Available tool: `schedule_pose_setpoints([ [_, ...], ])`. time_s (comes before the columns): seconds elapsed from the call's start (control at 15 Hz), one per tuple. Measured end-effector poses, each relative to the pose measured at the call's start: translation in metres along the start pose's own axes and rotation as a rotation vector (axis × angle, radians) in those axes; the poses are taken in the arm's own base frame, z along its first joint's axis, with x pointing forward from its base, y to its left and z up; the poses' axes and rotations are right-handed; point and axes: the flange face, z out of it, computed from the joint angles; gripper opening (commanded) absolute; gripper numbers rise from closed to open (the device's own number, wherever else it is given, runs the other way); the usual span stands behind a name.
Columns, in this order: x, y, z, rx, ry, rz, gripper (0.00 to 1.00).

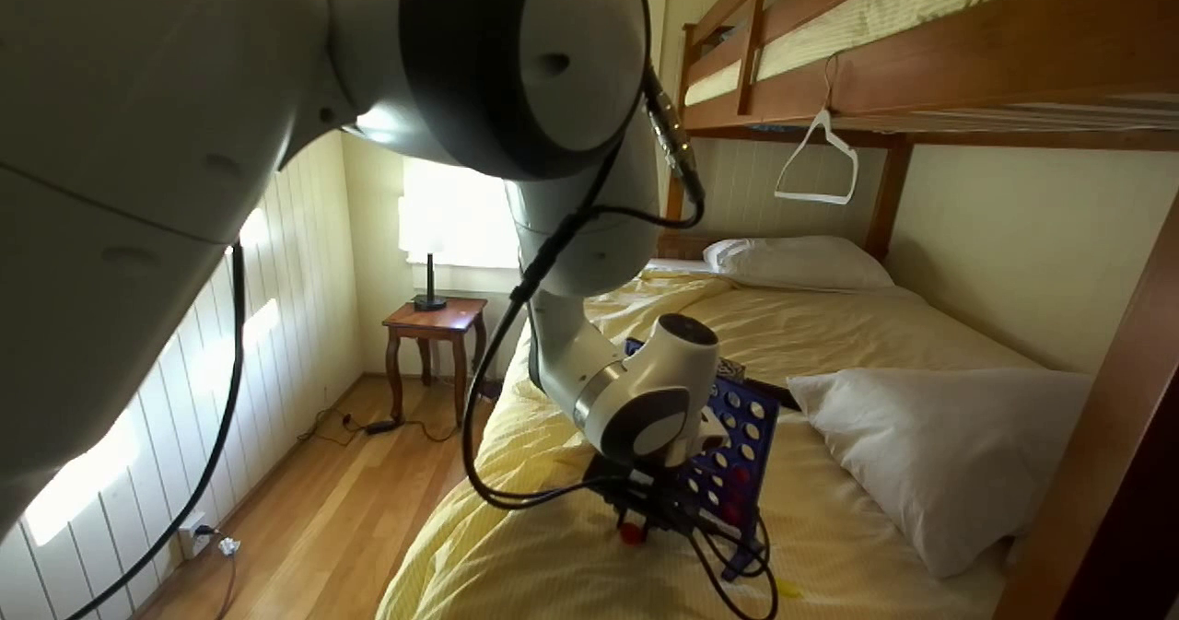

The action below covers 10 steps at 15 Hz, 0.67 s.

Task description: Put one orange ring inside the blue gameboard.

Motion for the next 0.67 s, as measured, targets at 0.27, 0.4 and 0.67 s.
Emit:
schedule_pose_setpoints([
  [0.27, -0.0001, 0.0003, 0.0, -0.002, -0.001, -0.002, 0.09],
  [0.4, 0.0, 0.0001, 0.0001, -0.002, -0.001, -0.003, 0.09],
  [0.67, 0.0001, -0.0001, 0.0, -0.003, -0.001, -0.003, 0.09],
])
